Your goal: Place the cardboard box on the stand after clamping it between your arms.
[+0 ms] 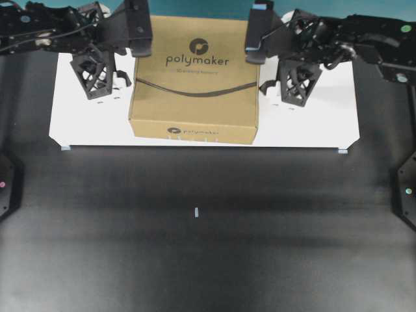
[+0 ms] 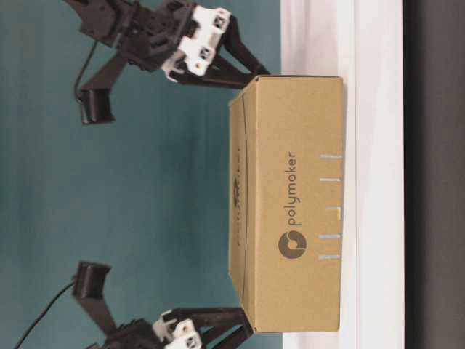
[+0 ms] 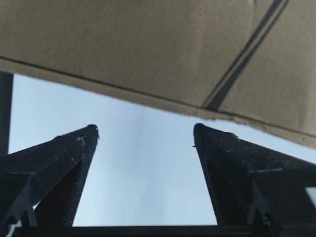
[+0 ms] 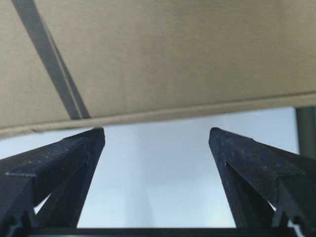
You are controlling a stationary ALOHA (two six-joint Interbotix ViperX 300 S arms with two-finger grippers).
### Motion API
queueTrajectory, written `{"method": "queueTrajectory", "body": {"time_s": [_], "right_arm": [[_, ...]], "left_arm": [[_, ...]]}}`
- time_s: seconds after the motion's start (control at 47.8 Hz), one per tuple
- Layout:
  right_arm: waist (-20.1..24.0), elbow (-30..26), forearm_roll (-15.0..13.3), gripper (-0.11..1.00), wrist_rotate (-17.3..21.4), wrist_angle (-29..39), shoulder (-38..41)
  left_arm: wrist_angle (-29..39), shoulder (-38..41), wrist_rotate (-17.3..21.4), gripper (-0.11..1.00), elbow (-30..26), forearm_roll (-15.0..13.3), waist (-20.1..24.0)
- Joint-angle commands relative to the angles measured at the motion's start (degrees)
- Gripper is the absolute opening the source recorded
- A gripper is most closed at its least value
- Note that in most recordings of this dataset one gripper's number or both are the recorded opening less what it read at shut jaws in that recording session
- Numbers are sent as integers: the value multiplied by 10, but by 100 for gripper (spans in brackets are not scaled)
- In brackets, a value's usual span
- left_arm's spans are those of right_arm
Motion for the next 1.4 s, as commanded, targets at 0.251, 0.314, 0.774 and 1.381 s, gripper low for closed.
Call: {"method": "queueTrajectory", "body": {"time_s": [0.251,0.314,0.774,1.381], "right_arm": [[24,47,5,82,11,-9,-120],[37,64,7,82,20,-20,-144],[175,196,11,82,137,-203,-344],[266,334,11,82,250,-240,-585]], "left_arm": [[-17,-161,-18,76,54,-1,-54],[-33,-200,-26,76,77,-1,-80],[-144,-429,-161,75,183,-1,-252],[-146,-557,-218,76,230,-1,-310]]}}
